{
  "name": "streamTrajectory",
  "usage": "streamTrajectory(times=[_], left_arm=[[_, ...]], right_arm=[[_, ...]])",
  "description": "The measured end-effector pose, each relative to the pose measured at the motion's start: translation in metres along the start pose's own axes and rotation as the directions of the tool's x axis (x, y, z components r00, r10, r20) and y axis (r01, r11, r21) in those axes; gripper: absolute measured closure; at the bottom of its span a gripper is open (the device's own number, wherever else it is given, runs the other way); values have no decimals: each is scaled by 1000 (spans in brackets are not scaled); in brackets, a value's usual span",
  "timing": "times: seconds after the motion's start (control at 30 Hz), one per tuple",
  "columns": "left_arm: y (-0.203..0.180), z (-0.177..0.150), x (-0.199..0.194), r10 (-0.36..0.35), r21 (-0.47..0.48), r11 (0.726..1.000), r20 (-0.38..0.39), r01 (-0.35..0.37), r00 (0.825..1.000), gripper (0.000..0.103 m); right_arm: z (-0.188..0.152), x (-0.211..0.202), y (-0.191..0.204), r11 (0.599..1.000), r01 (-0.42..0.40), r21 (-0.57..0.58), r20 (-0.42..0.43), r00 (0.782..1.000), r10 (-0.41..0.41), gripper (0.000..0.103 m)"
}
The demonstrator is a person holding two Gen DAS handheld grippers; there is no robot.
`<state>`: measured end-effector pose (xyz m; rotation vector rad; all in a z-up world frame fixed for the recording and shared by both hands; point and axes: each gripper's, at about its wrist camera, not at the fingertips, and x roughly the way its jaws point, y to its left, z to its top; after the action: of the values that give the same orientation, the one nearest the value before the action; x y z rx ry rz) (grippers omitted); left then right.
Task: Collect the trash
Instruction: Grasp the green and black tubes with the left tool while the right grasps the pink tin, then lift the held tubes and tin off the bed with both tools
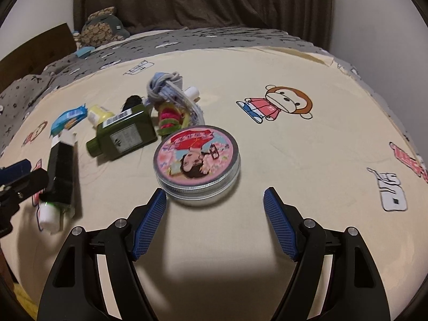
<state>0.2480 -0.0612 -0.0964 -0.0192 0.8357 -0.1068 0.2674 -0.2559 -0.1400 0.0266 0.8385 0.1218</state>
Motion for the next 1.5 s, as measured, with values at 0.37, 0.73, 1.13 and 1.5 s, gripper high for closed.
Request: streamTrajectory(times=[0.37, 0.73, 1.13, 1.5], left_arm=[[-3, 15, 38, 43, 5, 999, -59, -42, 997, 63], [0, 12, 32, -7, 25, 1000, -69, 8, 998, 98], [4, 25, -36, -23, 29, 999, 50, 21, 998, 100], [9, 11, -110, -70, 61, 996, 120, 63, 990, 100]], right_arm=[[25, 20, 3, 1000, -30, -6, -14, 999, 30, 16], [25, 15, 26, 993, -17, -120, -4, 1000, 16, 32], [36, -46, 24, 998, -36, -58, 101, 994, 42, 32], [12, -106, 43, 994, -99, -49, 160, 982, 105, 32]])
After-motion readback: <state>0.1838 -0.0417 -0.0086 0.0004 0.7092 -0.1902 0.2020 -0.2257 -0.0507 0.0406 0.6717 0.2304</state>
